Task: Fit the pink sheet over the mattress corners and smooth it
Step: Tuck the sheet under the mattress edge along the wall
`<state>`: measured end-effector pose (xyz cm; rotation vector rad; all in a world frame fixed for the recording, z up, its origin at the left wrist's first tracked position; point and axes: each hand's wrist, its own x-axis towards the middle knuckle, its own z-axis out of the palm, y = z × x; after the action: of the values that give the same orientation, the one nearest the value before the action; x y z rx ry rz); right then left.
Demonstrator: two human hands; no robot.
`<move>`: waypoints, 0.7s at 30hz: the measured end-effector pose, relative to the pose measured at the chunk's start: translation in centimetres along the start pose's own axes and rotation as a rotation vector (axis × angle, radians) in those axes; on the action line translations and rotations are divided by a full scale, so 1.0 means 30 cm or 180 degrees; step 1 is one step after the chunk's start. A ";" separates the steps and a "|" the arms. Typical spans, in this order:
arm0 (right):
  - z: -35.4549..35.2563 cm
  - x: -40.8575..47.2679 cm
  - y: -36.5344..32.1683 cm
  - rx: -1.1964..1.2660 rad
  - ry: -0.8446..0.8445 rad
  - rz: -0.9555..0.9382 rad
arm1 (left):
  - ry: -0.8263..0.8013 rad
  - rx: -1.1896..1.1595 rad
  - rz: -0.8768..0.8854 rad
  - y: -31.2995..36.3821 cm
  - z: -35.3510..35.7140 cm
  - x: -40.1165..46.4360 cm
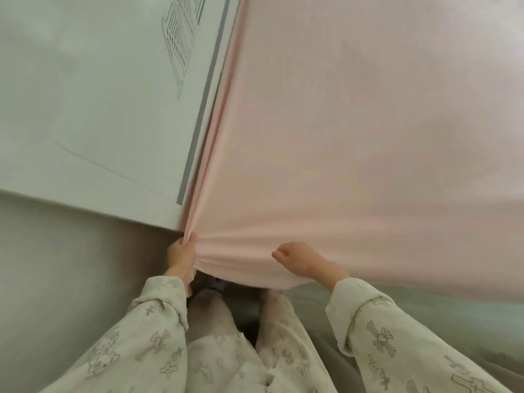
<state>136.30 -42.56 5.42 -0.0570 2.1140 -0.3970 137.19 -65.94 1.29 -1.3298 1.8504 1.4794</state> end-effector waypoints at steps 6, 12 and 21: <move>-0.179 0.113 0.024 -0.0648 -0.0082 -0.0506 | 0.0271 -0.0235 -0.0029 -0.038 0.018 0.014; -0.240 0.273 -0.055 -0.1064 -0.0009 -0.0796 | 0.0446 -0.0336 -0.0176 -0.073 -0.014 0.072; -0.233 0.508 -0.283 -0.1705 0.0305 -0.1661 | 0.0510 -0.0591 -0.0665 -0.144 0.051 0.211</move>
<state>121.19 -51.76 -0.93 -0.9271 2.2306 -0.1214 137.71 -67.05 -6.43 -1.7183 1.6373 1.5002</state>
